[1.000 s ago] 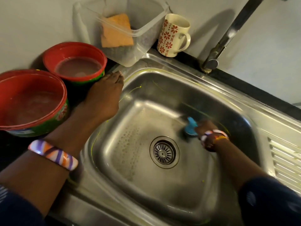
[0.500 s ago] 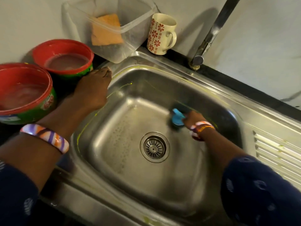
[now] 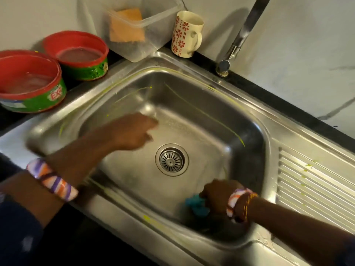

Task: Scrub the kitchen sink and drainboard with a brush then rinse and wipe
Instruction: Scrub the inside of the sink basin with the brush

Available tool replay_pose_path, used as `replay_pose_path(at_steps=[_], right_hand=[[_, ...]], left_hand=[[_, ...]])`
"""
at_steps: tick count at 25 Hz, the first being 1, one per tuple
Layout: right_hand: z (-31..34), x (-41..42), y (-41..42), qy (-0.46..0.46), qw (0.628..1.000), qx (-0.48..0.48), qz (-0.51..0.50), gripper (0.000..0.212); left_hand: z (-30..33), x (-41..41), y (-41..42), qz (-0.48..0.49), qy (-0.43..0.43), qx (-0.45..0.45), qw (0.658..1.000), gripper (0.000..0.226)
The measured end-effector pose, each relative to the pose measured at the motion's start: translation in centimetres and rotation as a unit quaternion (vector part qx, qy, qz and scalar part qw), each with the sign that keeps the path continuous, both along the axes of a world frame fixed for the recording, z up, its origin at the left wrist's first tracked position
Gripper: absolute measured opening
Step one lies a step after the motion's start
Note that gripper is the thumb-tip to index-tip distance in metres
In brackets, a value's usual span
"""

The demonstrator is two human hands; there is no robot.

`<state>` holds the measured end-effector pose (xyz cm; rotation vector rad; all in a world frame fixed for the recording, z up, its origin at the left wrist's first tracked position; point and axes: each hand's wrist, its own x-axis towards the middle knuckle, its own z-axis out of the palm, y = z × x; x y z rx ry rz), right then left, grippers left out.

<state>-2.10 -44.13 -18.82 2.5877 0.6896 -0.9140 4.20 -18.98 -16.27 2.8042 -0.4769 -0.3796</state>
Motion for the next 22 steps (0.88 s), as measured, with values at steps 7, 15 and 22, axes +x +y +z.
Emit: replay_pose_path(at_steps=[7,15,22], right_hand=[[-2.5,8.1,-5.6,-0.103,0.992,-0.063,-0.037,0.035],[-0.2,3.6,-1.7,-0.006,0.994,-0.102,-0.046,0.031],[4.2,5.7,1.0,0.027,0.989,0.093,-0.109,0.034]], left_hand=[[1.8,-7.3,-4.5,-0.153,0.21,0.07,0.963,0.035],[1.9,-9.1,-3.4,-0.083,0.153,0.091,0.98,0.033],[3.5,-7.3,3.0,0.012,0.078,0.084,0.993,0.045]])
